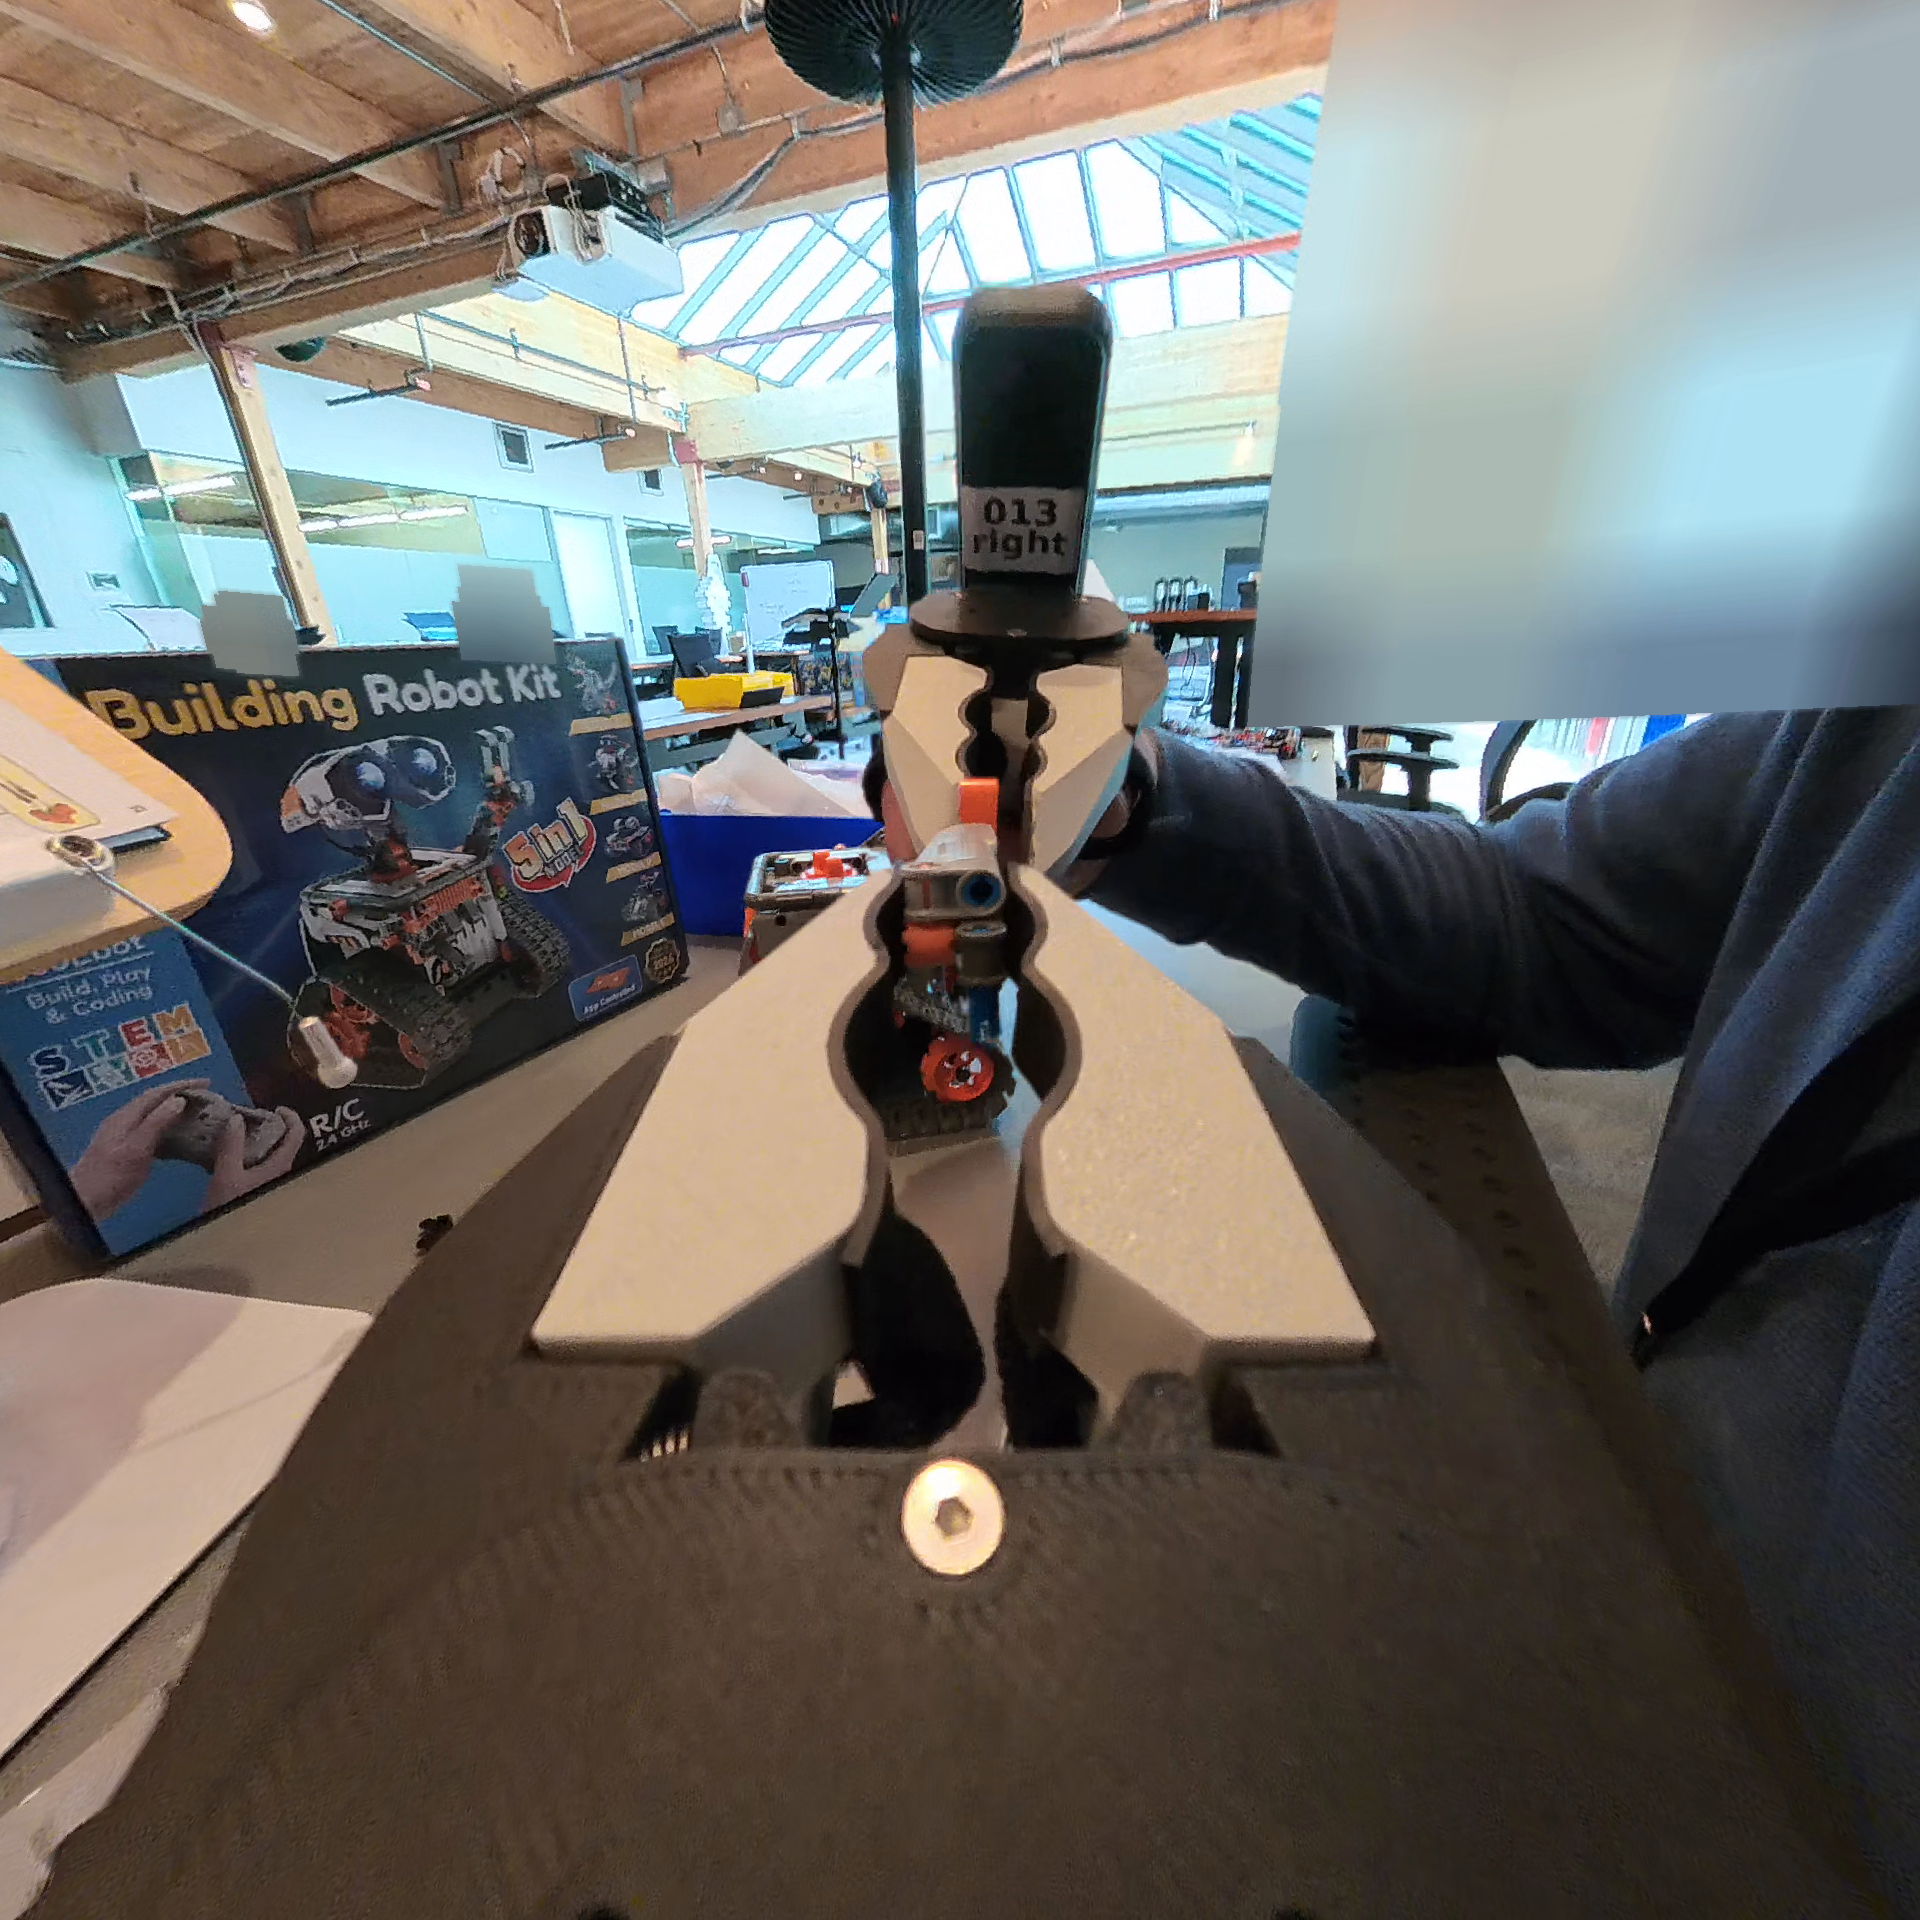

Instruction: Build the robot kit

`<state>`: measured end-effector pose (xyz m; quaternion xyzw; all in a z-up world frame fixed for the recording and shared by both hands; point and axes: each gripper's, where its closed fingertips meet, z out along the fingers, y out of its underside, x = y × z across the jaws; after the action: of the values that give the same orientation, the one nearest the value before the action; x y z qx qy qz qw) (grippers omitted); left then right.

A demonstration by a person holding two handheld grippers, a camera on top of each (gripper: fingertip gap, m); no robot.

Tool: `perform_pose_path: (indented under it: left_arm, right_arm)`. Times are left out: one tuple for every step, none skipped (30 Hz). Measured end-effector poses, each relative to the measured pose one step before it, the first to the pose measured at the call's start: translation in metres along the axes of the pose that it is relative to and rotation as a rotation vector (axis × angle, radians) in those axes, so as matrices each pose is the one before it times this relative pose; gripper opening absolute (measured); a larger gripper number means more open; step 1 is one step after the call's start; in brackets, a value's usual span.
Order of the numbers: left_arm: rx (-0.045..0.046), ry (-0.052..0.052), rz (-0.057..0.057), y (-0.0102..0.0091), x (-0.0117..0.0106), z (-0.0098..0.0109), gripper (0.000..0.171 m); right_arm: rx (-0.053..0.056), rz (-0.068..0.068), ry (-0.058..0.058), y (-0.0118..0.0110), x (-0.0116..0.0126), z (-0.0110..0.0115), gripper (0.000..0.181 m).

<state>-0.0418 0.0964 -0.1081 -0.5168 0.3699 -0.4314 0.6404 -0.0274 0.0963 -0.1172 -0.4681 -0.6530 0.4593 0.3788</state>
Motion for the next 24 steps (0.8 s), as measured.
perform_pose_path:
  left_arm:
    - [0.00827, 0.0078, -0.0097, -0.00134, 0.00039, -0.0005, 0.014]
    - [0.0055, -0.0009, -0.0008, -0.00088, -0.00005, -0.00014, 0.014]
    - [0.00625, 0.0011, 0.0007, -0.00107, 0.00069, 0.00004, 0.014]
    - [0.0005, 0.0064, 0.0012, -0.00009, 0.00139, 0.00047, 0.014]
    - [-0.00366, 0.0049, 0.0015, 0.00091, 0.00105, 0.00068, 0.014]
    - [0.00772, 0.0015, -0.0044, -0.0008, 0.00032, -0.0001, 0.014]
    - [0.00319, 0.0039, -0.0082, -0.00045, 0.00019, -0.00031, 0.014]
    - [0.002, 0.0011, 0.0001, -0.00004, -0.00004, -0.00017, 0.014]
    - [0.00039, -0.0008, 0.0032, -0.00001, 0.00002, -0.00021, 0.014]
    - [-0.0011, 0.0029, 0.0019, -0.00001, 0.00074, 0.00012, 0.014]
    - [-0.0041, 0.0036, 0.0056, 0.00067, 0.00103, 0.00023, 0.014]
    - [-0.00798, -0.0027, 0.0099, 0.00128, 0.00063, 0.00042, 0.014]
    - [-0.00324, -0.0009, 0.003, 0.00083, 0.0005, 0.00026, 0.014]
    - [0.00482, 0.0079, -0.0087, -0.00042, 0.00122, 0.00002, 0.014]
    - [0.00105, -0.0016, -0.0084, 0.00014, -0.00042, -0.00014, 0.014]
    - [-0.00657, -0.0085, 0.0031, 0.00142, -0.0012, 0.0, 0.014]
    - [-0.00566, 0.0028, 0.0004, 0.00132, 0.0005, 0.0002, 0.014]
    - [-0.01002, 0.0054, -0.0051, 0.00189, 0.00079, 0.00071, 0.014]
    - [-0.01368, -0.0041, 0.0082, 0.00265, -0.00037, 0.00087, 0.014]
    - [-0.01487, -0.001, 0.006, 0.00313, 0.00033, 0.00102, 0.014]
    - [-0.00466, 0.0049, -0.0031, 0.00179, 0.00117, 0.00047, 0.014]
    - [0.00068, -0.0066, -0.002, 0.00041, -0.00074, 0.00006, 0.014]
    - [-0.00591, -0.0086, 0.0097, 0.00058, -0.00119, 0.00012, 0.013]
    - [0.00292, -0.0017, 0.0044, -0.0009, -0.00035, -0.00033, 0.013]
  right_arm:
    - [0.014, 0.0048, 0.0029, -0.00187, -0.00018, -0.00077, 0.008]
    - [0.0104, 0.0026, 0.0035, -0.00131, -0.00008, 0.00012, 0.009]
    - [0.0065, -0.0037, 0.0045, -0.00065, -0.00031, 0.00075, 0.009]
    - [0.0056, -0.0033, 0.0047, -0.00048, -0.00016, 0.0013, 0.008]
    - [0.0067, -0.0001, -0.0007, -0.00055, -0.00058, 0.00123, 0.005]
    - [0.0091, -0.0006, -0.0022, -0.00085, -0.00045, 0.00057, 0.005]
    - [0.0082, -0.0013, 0.0001, -0.00092, -0.00006, 0.00003, 0.005]
    - [0.0042, 0.0006, -0.0016, -0.00023, -0.00015, 0.00012, 0.004]
    - [0.0062, 0.0003, -0.0031, -0.00067, -0.00038, 0.00003, 0.004]
    - [0.0027, 0.0017, -0.007, -0.00015, -0.00083, -0.00027, 0.004]
    - [-0.0035, 0.0058, -0.0087, 0.00054, -0.0008, -0.00027, 0.004]
    - [0.0021, 0.0021, -0.0034, -0.00042, -0.00039, -0.00059, 0.004]
    - [0.0138, 0.0007, -0.0039, -0.00253, -0.00095, -0.00056, 0.004]
    - [0.0086, 0.0023, -0.0037, -0.00189, -0.00078, -0.00004, 0.004]
    - [-0.0012, -0.001, 0.0057, -0.00048, 0.00067, 0.00006, 0.004]
    - [-0.0049, 0.0016, 0.0017, 0.00034, 0.00067, -0.00004, 0.003]
    - [0.0, 0.0024, -0.008, 0.00002, -0.00045, -0.00036, 0.004]
    - [0.0119, 0.0039, -0.0063, -0.00146, -0.00041, -0.00053, 0.003]
    - [0.0172, 0.0099, -0.0047, -0.00239, -0.0001, -0.00026, 0.004]
    - [0.0034, 0.0025, -0.0052, -0.00136, -0.00078, 0.00005, 0.004]
    - [-0.0179, -0.0151, 0.0045, 0.00065, -0.00055, 0.00009, 0.004]
    - [-0.0238, -0.0172, 0.0144, 0.00122, 0.00081, -0.00006, 0.004]
    - [-0.0165, -0.0047, 0.0079, 0.00138, 0.00072, -0.00007, 0.004]
    - [-0.0125, -0.0011, 0.0042, 0.00247, 0.00079, -0.00002, 0.004]
